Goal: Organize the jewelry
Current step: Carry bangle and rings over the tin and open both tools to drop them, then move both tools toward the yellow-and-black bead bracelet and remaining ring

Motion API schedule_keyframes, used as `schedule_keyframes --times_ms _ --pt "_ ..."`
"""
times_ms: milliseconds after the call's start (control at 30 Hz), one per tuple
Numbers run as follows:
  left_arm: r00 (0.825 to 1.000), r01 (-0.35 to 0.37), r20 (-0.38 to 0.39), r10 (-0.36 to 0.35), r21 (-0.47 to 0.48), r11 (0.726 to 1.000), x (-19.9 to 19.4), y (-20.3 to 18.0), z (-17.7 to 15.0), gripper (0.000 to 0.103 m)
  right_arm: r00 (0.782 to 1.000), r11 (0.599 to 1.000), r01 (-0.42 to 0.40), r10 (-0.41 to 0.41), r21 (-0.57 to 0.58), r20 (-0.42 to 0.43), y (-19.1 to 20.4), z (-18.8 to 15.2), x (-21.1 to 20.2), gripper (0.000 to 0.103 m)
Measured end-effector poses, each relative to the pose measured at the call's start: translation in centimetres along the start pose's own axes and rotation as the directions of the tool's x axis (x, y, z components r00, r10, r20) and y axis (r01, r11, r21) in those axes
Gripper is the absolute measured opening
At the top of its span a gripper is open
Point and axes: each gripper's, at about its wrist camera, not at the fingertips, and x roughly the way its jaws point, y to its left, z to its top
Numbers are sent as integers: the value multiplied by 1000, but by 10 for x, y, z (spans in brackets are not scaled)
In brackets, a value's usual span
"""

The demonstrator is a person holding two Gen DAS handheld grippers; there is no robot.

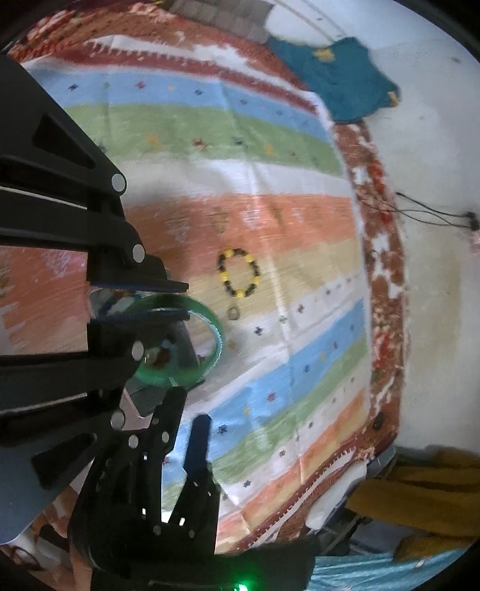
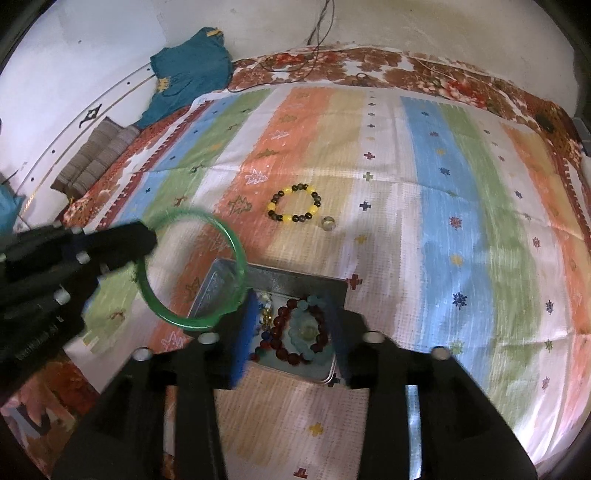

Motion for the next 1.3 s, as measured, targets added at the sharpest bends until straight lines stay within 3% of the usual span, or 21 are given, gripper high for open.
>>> schedule_keyframes --times_ms 67,133,467,667,867,1000,1200,1300 --pt "1000 -13 -9 13 -11 1000 3 4 1 25 1000 1000 5 -5 9 -7 -2 0 2 40" --pt "1000 -19 -5 19 -36 999 2 10 3 26 1000 1000 13 -12 20 -16 -5 0 4 41" --pt "999 -28 28 32 -111 993 1 28 12 56 999 999 24 -23 29 -23 -8 6 11 49" --pt "999 -47 0 48 -151 987 19 43 25 58 999 1000 23 -23 19 -26 -5 15 19 54" --pt "998 -69 -25 65 -151 986 33 52 34 69 999 999 35 -35 -3 -27 -3 24 26 58" --pt "998 -31 -51 23 -166 986 44 60 39 74 999 999 28 -29 -26 -30 -2 31 29 59" --pt "996 -52 -82 37 -185 981 64 70 47 74 999 999 25 -26 -33 -34 -9 41 37 59" --pt "994 -68 -95 53 -168 983 74 68 52 76 999 999 22 -23 -29 -38 -13 47 44 64"
